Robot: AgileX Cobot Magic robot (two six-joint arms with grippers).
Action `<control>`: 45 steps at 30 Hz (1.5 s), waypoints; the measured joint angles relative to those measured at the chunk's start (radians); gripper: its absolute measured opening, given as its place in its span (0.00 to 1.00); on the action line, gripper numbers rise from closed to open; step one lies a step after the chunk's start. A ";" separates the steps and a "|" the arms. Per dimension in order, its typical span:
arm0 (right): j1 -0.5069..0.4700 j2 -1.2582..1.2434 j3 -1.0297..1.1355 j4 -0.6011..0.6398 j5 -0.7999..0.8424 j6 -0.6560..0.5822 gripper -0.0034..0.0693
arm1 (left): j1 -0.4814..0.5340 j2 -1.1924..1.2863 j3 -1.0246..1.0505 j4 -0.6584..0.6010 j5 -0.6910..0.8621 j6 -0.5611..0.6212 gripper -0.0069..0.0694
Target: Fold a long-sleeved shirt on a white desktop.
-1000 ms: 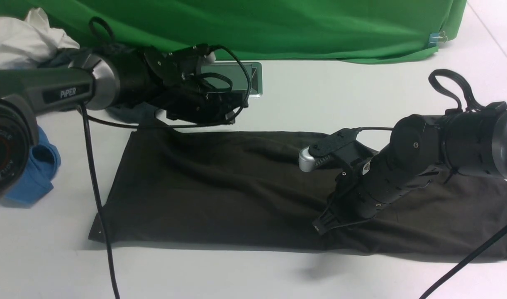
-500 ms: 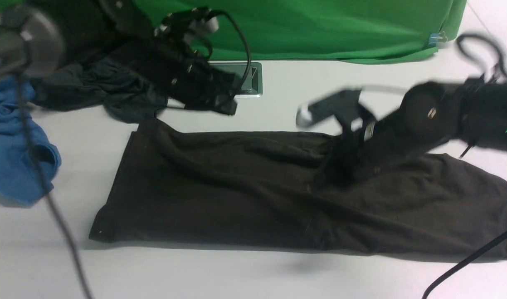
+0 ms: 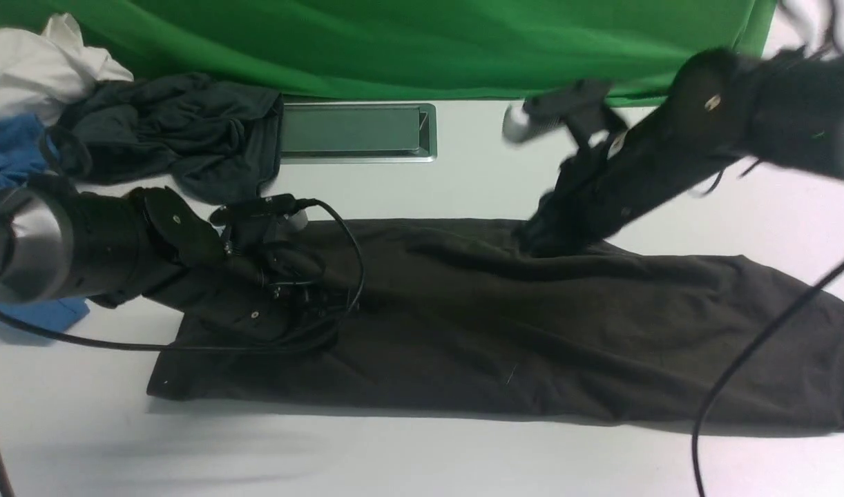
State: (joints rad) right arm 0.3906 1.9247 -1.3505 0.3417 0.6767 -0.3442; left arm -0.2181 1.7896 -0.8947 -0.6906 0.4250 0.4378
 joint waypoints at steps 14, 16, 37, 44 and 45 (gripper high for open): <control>-0.055 0.112 -0.012 0.000 -0.293 0.019 0.08 | 0.000 0.026 -0.008 -0.018 0.005 -0.001 0.12; -0.106 0.112 -0.024 -0.001 -0.349 0.051 0.08 | 0.000 0.026 -0.008 -0.018 0.007 -0.001 0.12; -0.115 -0.317 -0.069 -0.002 -0.091 0.057 0.53 | 0.001 -0.207 -0.146 0.127 0.279 -0.196 0.20; -0.049 -0.426 0.006 -0.004 -0.073 0.028 0.57 | 0.005 -0.365 -0.156 0.713 0.453 -0.654 0.47; -0.049 -0.441 0.021 -0.010 -0.072 0.026 0.57 | 0.016 -0.372 -0.156 0.761 0.481 -0.700 0.52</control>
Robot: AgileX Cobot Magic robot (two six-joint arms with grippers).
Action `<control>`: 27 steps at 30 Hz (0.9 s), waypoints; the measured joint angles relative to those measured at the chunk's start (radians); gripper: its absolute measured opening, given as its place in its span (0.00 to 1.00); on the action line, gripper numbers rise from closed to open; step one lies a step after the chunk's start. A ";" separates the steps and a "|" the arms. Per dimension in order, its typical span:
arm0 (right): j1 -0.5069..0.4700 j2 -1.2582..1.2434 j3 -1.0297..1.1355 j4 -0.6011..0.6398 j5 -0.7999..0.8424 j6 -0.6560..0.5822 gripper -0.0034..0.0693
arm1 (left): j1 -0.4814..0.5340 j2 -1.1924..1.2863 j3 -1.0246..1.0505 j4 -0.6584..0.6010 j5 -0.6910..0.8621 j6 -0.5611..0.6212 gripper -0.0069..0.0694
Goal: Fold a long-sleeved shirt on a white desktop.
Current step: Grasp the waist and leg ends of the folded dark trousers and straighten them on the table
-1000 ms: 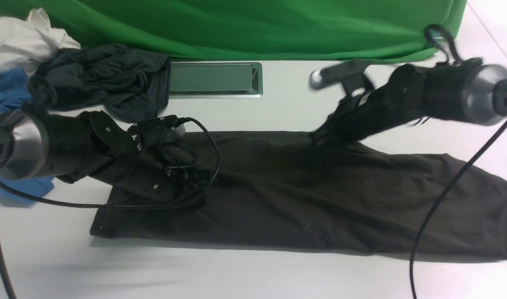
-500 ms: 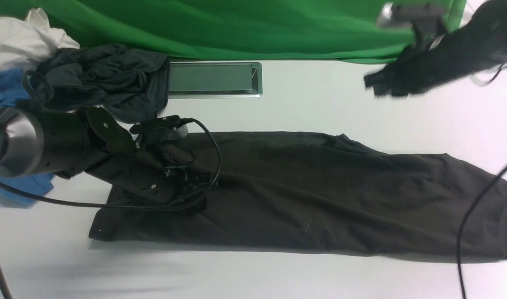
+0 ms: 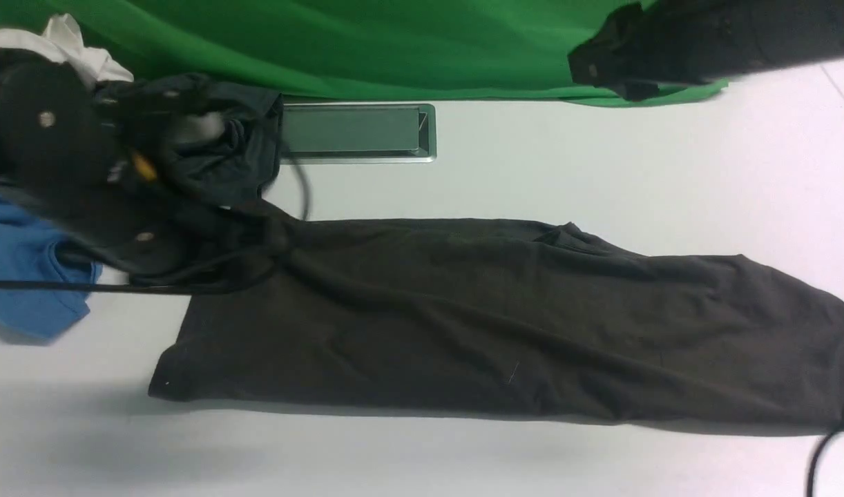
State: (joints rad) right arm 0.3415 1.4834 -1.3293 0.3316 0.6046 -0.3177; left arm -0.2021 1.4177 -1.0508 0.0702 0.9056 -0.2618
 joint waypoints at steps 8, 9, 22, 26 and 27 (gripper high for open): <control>0.000 -0.073 0.073 -0.022 -0.014 -0.001 0.57 | 0.249 0.050 0.052 -0.272 0.008 0.210 0.82; 0.000 -0.073 0.073 -0.022 -0.014 -0.001 0.57 | 0.259 0.057 0.051 -0.282 0.004 0.218 0.83; 0.000 -0.099 0.078 -0.023 -0.020 -0.004 0.57 | 0.371 0.364 0.073 -0.528 -0.152 0.500 0.86; 0.000 -0.099 0.078 -0.023 -0.020 -0.004 0.57 | 0.311 0.417 0.050 -0.548 -0.208 0.527 0.85; 0.000 -0.099 0.078 -0.023 -0.020 -0.004 0.57 | 0.304 0.428 0.044 -0.549 -0.213 0.524 0.84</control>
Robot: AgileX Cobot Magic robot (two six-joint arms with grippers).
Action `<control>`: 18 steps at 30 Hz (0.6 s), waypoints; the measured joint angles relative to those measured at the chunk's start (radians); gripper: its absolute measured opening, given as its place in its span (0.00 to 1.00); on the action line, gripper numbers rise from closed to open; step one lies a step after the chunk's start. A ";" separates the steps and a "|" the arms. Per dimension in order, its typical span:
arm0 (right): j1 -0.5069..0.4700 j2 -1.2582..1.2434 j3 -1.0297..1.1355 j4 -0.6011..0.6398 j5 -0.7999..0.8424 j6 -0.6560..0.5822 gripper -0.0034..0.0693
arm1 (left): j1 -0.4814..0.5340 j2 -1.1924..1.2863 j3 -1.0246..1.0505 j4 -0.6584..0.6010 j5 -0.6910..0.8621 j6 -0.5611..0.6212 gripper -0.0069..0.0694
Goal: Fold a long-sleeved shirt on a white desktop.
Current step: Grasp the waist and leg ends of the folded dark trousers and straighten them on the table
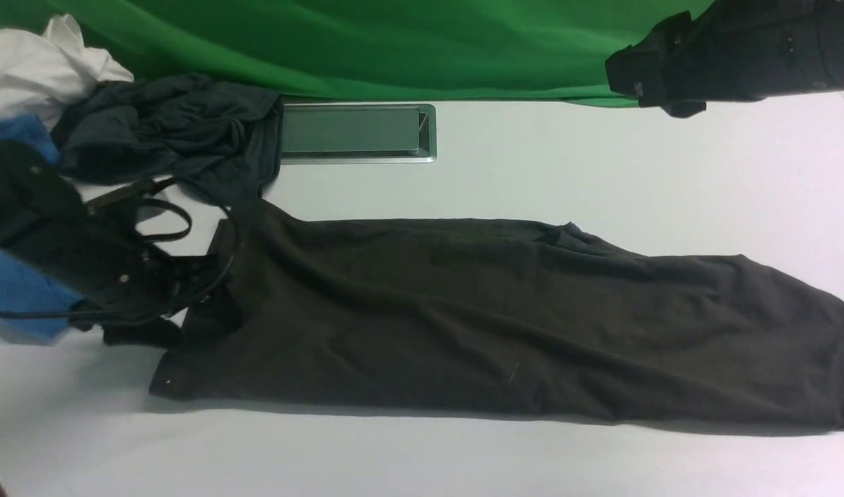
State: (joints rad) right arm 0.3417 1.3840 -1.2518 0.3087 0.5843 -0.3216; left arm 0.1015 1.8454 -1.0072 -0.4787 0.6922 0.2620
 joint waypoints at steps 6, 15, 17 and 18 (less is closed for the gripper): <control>0.000 0.000 0.000 0.000 0.001 0.000 0.57 | -0.002 0.028 -0.025 0.015 0.016 -0.032 0.80; 0.000 0.000 0.000 0.000 -0.012 0.000 0.57 | 0.001 0.042 -0.025 0.049 0.002 -0.039 0.24; 0.000 0.000 0.000 0.000 -0.022 0.000 0.57 | 0.001 0.042 -0.025 0.050 0.002 -0.051 0.16; 0.000 0.000 0.000 0.000 -0.023 0.000 0.57 | 0.001 0.042 -0.025 0.050 0.002 -0.051 0.16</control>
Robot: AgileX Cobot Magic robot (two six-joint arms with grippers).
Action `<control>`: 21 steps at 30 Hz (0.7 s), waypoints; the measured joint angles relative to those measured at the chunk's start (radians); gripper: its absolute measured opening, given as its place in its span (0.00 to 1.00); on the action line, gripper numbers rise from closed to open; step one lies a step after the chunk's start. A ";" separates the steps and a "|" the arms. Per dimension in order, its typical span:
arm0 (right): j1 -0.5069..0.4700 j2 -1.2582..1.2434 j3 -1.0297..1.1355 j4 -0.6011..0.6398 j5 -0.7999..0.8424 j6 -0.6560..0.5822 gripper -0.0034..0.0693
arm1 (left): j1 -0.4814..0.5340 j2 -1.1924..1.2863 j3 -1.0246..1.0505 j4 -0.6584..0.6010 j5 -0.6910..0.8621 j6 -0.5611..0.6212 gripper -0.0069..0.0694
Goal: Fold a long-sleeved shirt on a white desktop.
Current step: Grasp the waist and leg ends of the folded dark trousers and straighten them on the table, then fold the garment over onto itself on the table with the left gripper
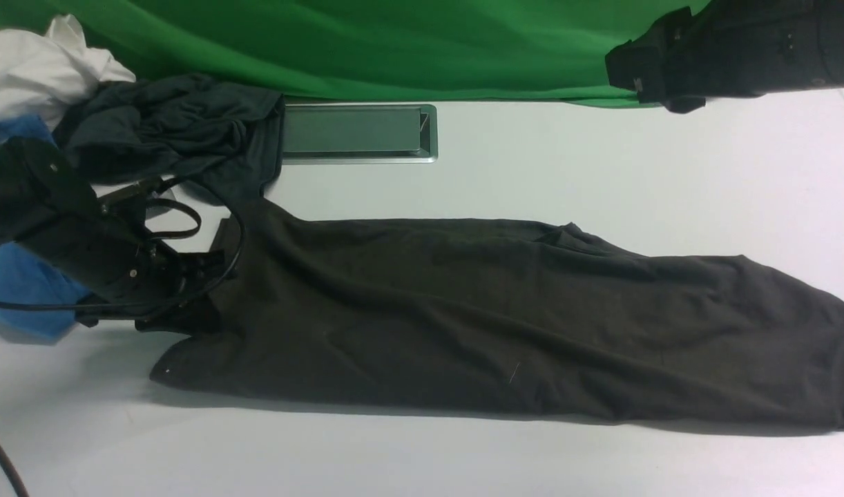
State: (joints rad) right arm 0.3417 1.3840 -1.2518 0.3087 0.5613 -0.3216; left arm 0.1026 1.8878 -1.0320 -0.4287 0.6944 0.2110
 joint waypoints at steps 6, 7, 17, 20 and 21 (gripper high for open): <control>0.000 -0.003 0.000 0.000 -0.018 0.000 0.57 | 0.007 -0.025 0.008 0.000 -0.002 -0.004 0.16; 0.000 -0.005 0.000 0.000 -0.022 0.000 0.57 | 0.018 -0.046 0.015 -0.004 -0.007 -0.004 0.16; 0.000 -0.040 0.000 0.000 -0.126 0.000 0.54 | 0.267 -0.256 0.059 -0.050 0.030 0.059 0.15; 0.000 -0.042 0.000 0.000 -0.126 0.000 0.35 | 0.335 -0.289 0.059 -0.175 0.039 0.191 0.15; 0.000 -0.042 0.000 0.000 -0.124 0.000 0.22 | 0.359 -0.294 0.059 -0.259 0.061 0.266 0.15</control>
State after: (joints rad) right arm 0.3417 1.3423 -1.2518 0.3087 0.4377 -0.3216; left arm 0.4611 1.5936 -0.9728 -0.6876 0.7550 0.4775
